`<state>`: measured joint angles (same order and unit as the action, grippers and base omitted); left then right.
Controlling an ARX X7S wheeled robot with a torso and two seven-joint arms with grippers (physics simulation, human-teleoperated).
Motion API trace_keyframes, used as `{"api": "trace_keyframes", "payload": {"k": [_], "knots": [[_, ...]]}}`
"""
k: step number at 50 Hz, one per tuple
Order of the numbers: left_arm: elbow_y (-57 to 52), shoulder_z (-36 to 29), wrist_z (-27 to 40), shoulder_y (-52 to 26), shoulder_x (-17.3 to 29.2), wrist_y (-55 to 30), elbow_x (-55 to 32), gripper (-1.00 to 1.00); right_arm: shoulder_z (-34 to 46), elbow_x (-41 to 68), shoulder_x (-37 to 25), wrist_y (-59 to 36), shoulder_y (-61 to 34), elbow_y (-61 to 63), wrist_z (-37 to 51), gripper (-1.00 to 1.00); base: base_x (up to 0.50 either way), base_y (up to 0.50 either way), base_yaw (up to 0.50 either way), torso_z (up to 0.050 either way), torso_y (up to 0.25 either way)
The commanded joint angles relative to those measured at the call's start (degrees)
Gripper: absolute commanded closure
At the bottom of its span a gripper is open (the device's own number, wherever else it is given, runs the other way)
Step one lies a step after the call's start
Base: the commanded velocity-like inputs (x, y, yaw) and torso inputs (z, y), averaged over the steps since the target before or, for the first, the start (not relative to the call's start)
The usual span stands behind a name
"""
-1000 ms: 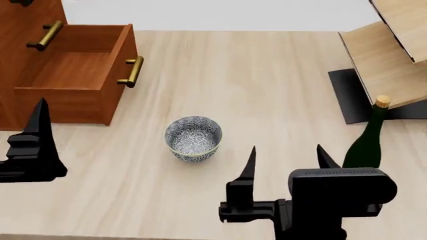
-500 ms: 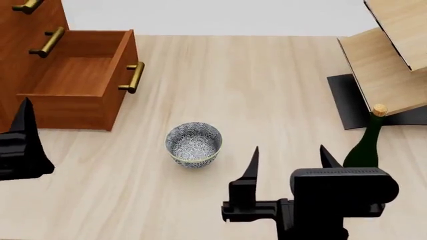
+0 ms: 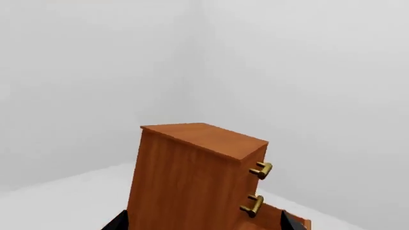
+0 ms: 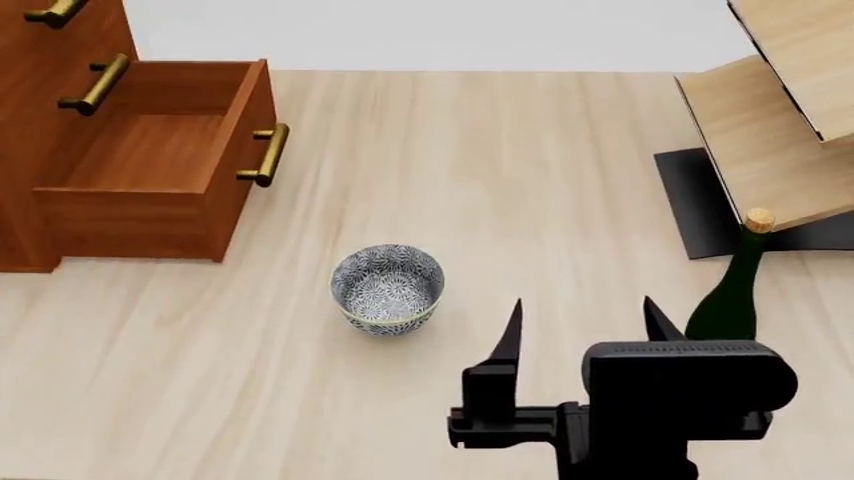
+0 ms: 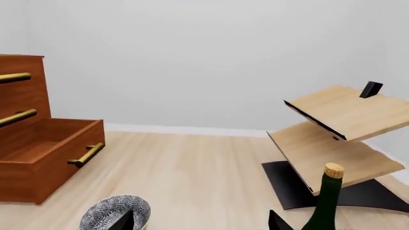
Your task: Put the wine bottle in the bottom drawer of the cabinet.
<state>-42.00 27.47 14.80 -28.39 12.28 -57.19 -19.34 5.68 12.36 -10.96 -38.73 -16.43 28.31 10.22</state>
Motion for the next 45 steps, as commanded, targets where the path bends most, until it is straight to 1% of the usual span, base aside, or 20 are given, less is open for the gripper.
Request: {"api": "trace_keyframes", "payload": {"k": [1, 4, 8, 10, 11, 13, 15, 17, 18, 19, 21, 23, 27, 29, 30, 37, 39, 40, 42, 45], "knots": [[2.5, 12.0, 0.7, -0.9, 1.1, 5.3, 0.3, -1.00, 0.2, 0.0, -0.5, 0.7, 0.0, -0.8, 0.4, -1.00, 0.00, 0.00, 0.00, 0.000, 0.000], [1.9, 17.4, 0.9, -4.6, 2.1, 1.1, -3.1, -1.00, 0.3, 0.0, -0.5, 1.1, 0.0, -1.3, 0.4, -1.00, 0.00, 0.00, 0.00, 0.000, 0.000], [2.0, 21.8, -0.4, -5.4, 2.8, 3.1, -4.6, -1.00, 0.7, 0.0, -0.4, 1.6, 0.1, -1.8, 0.5, -1.00, 0.00, 0.00, 0.00, 0.000, 0.000], [1.9, 27.1, -1.2, -7.5, 1.7, 1.9, -8.6, -1.00, 1.0, -0.1, -0.3, 1.9, 0.1, -2.2, 0.5, -1.00, 0.00, 0.00, 0.00, 0.000, 0.000], [2.5, 29.1, -1.8, -6.8, 0.3, 4.2, -8.7, -1.00, 1.1, -0.1, -0.3, 2.0, 0.2, -2.3, 0.5, -1.00, 0.00, 0.00, 0.00, 0.000, 0.000], [2.0, 30.7, -1.1, -8.8, 0.1, 5.4, -9.2, -1.00, 1.2, -0.2, -0.3, 2.1, 0.2, -2.3, 0.6, -1.00, 0.00, 0.00, 0.00, 0.000, 0.000], [1.9, 30.6, -2.5, -8.4, -1.0, 11.3, -7.8, -1.00, 1.4, -0.2, -0.5, 1.9, 0.3, -2.1, 0.7, -1.00, 0.00, 0.00, 0.00, 0.000, 0.000], [1.0, 31.7, -1.9, -8.1, -0.4, 9.5, -8.5, -1.00, 1.6, -0.4, -0.7, 1.7, 0.5, -1.5, 0.9, -1.00, 0.00, 0.00, 0.00, 0.000, 0.000], [1.1, 30.8, 0.8, -7.4, 0.2, 9.1, -5.2, -1.00, 1.7, -0.5, -0.9, 1.6, 0.6, -1.1, 1.0, -1.00, 0.00, 0.00, 0.00, 0.000, 0.000], [1.3, 32.1, 0.4, -7.7, -0.5, 12.3, -4.9, -1.00, 1.8, -0.6, -1.0, 1.5, 0.8, -0.6, 1.2, -1.00, 0.00, 0.00, 0.00, 0.000, 0.000], [0.2, 37.9, -2.2, -9.8, -1.1, 12.7, -12.1, -1.00, 1.8, -0.4, -1.2, 1.1, 1.1, 0.3, 1.2, -1.00, 0.00, 0.00, 0.00, 0.000, 0.000], [-0.9, 40.3, -3.8, -10.1, -0.8, 13.6, -14.8, -1.00, 1.9, -0.4, -1.4, 0.9, 1.2, 0.8, 1.3, -1.00, 0.00, 0.00, 0.00, 0.000, 0.000], [-1.5, 47.7, -2.9, -12.6, -0.3, 16.2, -18.2, -1.00, 2.1, -0.6, -1.5, 1.3, 1.0, 0.5, 1.4, -1.00, 0.00, 0.00, 0.00, 0.000, 0.000], [-1.5, 51.7, -3.1, -14.2, 0.0, 16.5, -22.7, -1.00, 2.2, -0.6, -1.5, 1.4, 0.9, 0.4, 1.5, -1.00, 0.00, 0.00, 0.00, 0.000, 0.000], [-1.7, 51.3, -2.8, -13.8, 0.2, 18.0, -19.8, -1.00, 2.2, -0.6, -1.5, 1.3, 0.8, 0.4, 1.5, -1.00, 0.00, 0.00, 0.00, 0.000, 0.000], [-1.9, 55.2, -2.8, -15.4, 1.2, 19.8, -22.8, -1.00, 2.4, -0.4, -1.6, 1.5, 0.8, -0.1, 1.7, -1.00, 0.00, 0.00, 0.00, 0.000, 0.000], [-2.0, 57.3, -2.3, -16.5, 1.4, 19.2, -26.6, -1.00, 2.6, -0.5, -1.7, 1.5, 0.7, -0.2, 1.7, -1.00, 0.00, 0.00, 0.00, 0.000, 0.000], [-2.5, 56.8, -3.1, -16.0, 1.5, 20.2, -25.2, -1.00, 2.6, -0.5, -1.7, 1.5, 0.7, -0.2, 1.7, -1.00, 0.00, 0.00, 0.00, 0.000, 0.000], [-2.6, 58.6, -2.1, -17.0, 1.9, 19.3, -29.2, -1.00, 2.5, -0.3, -1.7, 1.2, 0.6, -0.1, 1.8, -1.00, 0.00, 0.00, 0.00, 0.000, 0.000], [-3.2, 59.6, -2.0, -17.0, 2.3, 19.3, -30.4, -1.00, 2.7, -0.3, -1.7, 1.2, 0.5, -0.2, 1.8, -1.00, 0.00, 0.00, 0.00, 0.000, 0.000]]}}
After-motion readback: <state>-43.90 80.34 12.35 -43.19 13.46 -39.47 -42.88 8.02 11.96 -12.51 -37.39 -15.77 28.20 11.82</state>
